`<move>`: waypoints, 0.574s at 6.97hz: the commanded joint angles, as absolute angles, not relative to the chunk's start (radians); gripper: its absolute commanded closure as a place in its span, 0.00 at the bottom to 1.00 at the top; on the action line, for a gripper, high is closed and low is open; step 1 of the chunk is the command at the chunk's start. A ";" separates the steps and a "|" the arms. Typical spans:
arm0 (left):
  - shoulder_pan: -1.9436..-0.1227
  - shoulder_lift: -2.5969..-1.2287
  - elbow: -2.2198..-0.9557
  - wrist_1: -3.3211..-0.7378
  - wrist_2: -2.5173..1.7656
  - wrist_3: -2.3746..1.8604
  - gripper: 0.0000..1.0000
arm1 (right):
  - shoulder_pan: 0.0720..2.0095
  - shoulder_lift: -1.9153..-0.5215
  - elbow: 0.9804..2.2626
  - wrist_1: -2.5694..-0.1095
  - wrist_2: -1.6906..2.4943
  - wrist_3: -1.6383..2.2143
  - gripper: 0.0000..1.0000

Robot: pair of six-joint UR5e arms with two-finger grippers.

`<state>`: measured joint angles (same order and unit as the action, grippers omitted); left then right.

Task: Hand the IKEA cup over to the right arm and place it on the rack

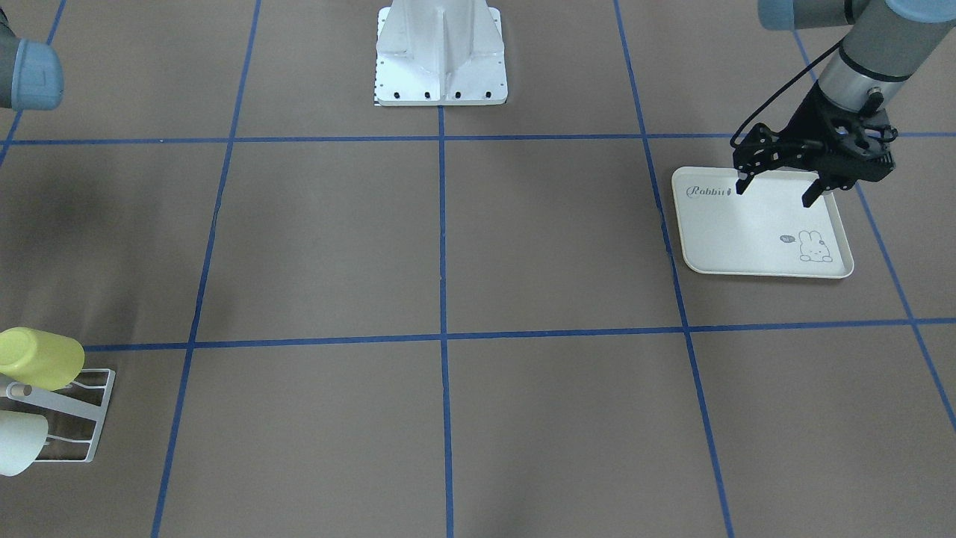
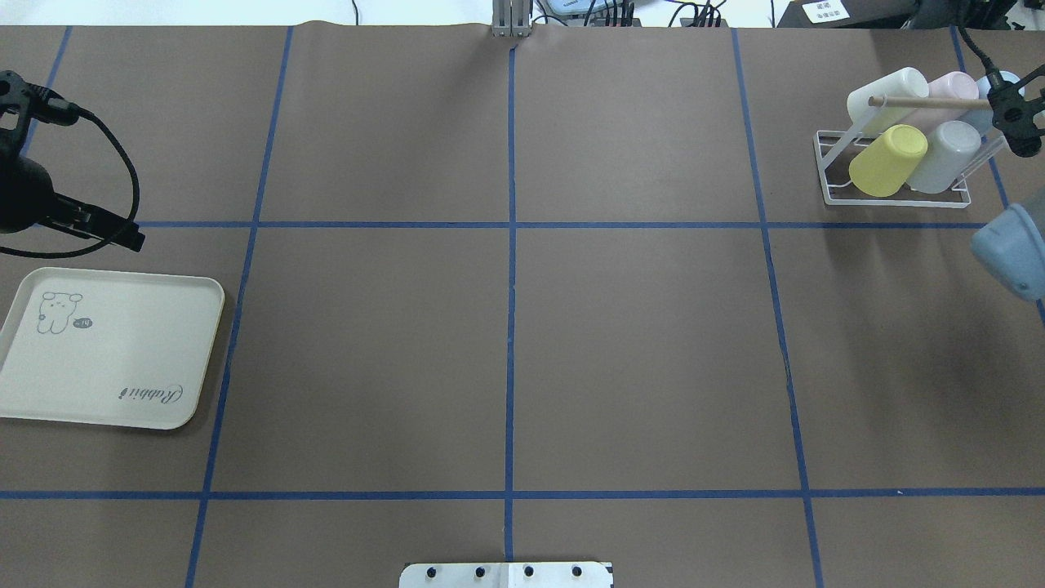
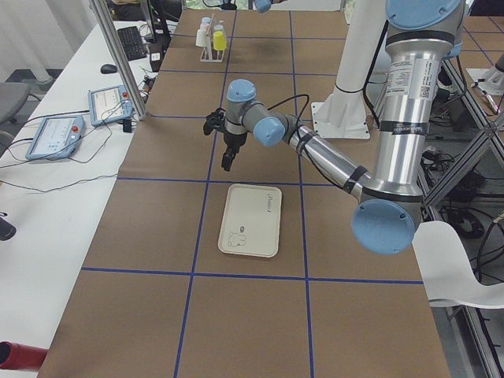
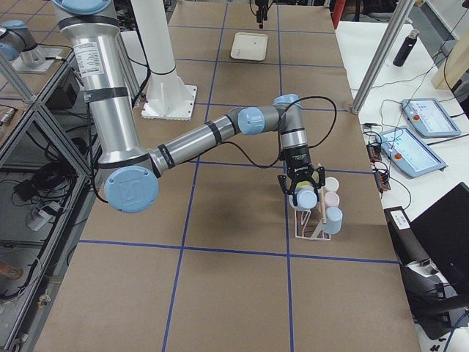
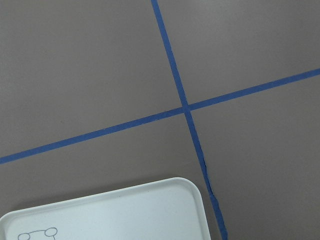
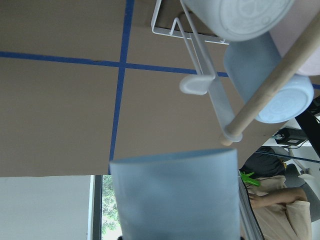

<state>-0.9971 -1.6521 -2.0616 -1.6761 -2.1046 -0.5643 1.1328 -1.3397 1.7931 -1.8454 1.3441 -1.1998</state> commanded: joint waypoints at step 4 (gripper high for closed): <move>-0.996 -1.652 -2.060 -1.677 -2.106 -0.566 0.00 | 1.131 -1.385 1.695 -1.538 1.243 -1.204 0.68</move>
